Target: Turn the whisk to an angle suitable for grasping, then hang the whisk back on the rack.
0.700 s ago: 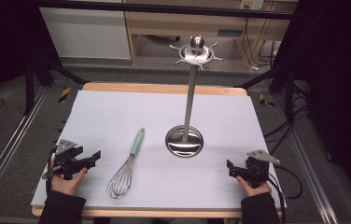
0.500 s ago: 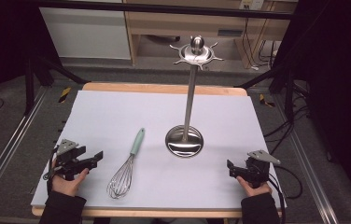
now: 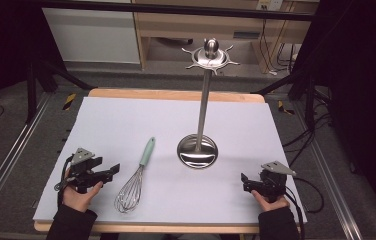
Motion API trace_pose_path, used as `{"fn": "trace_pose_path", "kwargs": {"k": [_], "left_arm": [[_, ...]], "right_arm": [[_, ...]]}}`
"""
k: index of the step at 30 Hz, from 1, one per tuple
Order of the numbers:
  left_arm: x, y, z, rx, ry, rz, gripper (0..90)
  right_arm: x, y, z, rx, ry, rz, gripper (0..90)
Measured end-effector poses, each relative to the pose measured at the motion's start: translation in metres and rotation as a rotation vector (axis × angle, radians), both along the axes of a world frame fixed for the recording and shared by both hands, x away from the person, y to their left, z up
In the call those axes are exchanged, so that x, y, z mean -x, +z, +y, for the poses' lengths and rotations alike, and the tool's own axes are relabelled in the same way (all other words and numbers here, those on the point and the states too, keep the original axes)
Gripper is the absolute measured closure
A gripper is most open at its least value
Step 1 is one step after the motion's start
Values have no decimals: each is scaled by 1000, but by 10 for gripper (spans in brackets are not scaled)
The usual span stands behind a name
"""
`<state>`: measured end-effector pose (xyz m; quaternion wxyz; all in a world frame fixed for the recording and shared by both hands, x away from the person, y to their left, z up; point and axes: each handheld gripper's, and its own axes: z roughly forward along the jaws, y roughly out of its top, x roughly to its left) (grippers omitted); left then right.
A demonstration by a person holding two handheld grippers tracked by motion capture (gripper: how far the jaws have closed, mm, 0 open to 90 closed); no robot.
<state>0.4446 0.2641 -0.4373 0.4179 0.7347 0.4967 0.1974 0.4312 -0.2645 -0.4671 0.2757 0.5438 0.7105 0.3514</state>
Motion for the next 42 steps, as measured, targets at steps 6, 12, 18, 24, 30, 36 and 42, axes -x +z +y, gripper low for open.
{"fn": "trace_pose_path", "kwargs": {"k": [6, 12, 18, 24, 30, 36, 42], "left_arm": [[-2, 6, -9, -12, -22, -7, 250], [-1, 14, -21, -23, -51, -16, 250], [-1, 20, -27, -24, -63, -20, 249], [-4, 24, -30, -29, -69, -10, 249], [-14, 30, -38, -30, -85, 1, 261], [-23, 35, -49, -53, -96, 11, 275], [-33, 37, -57, -68, -102, 29, 281]], "right_arm": [[1, 0, 3, -3, 13, 7, 70], [1, 0, 3, 3, 15, 6, 70], [1, 0, 3, 2, 15, 10, 70], [1, 1, 3, -1, 9, 13, 70], [0, 0, 3, 6, 5, 14, 71], [1, 1, 3, 6, 9, 19, 71], [1, 0, 3, 14, 11, 16, 73]]}}
